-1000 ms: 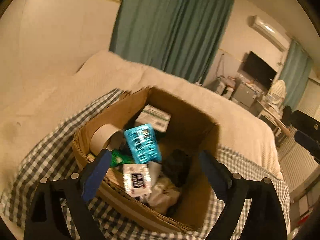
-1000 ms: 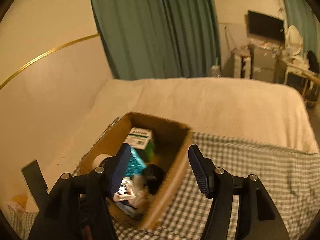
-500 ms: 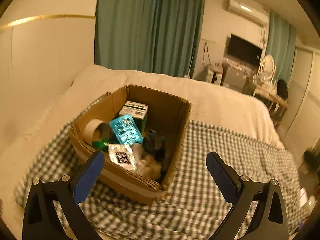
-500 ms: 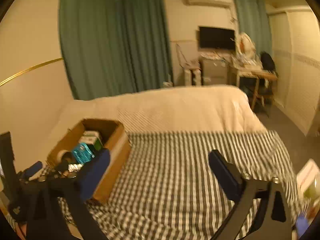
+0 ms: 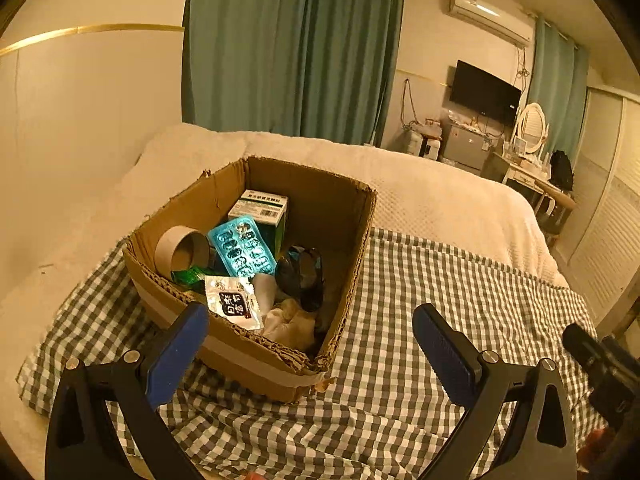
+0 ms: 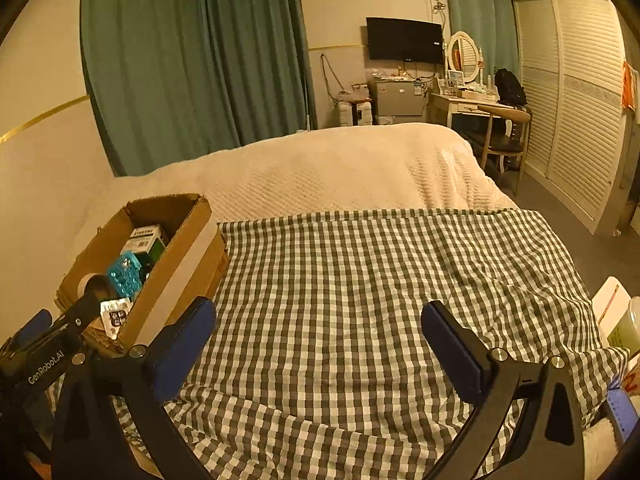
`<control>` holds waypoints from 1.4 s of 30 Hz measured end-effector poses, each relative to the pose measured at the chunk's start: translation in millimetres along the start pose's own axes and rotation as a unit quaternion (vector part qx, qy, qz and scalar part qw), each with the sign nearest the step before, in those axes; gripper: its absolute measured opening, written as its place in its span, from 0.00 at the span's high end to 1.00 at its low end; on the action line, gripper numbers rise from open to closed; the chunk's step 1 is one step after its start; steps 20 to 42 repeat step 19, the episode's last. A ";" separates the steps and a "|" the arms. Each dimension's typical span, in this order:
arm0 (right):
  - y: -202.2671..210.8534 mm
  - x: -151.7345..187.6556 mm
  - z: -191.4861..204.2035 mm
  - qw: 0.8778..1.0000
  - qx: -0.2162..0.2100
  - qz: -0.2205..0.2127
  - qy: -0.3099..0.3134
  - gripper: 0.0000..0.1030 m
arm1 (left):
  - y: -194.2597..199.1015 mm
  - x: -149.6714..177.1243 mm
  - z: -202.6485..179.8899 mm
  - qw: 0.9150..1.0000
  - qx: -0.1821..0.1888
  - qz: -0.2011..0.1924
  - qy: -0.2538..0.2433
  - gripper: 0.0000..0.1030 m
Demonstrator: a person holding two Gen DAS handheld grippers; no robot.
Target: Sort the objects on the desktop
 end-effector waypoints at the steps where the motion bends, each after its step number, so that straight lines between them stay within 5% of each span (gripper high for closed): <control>1: -1.9 1.5 1.9 1.000 -0.002 0.004 0.002 0.01 | -0.4 0.3 1.0 1.000 0.003 0.002 0.004 0.00; 15: -10.3 18.2 2.3 0.999 0.000 0.035 0.007 0.01 | -2.7 3.8 -0.3 1.000 -0.026 0.011 -0.009 0.00; 42: -11.9 23.0 0.3 0.999 0.002 0.041 0.008 0.01 | -3.7 5.1 -4.6 0.999 -0.018 0.013 -0.024 0.00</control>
Point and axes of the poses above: each gripper's, at about its wrist camera, not at the fingertips, and y roughly against the way its jaws point, z to its left, x to its underside, the point moved 4 cm from there along -y, roughly the way its jaws point, and after that the axes turned 3 degrees about y, right-handed, at the moved point
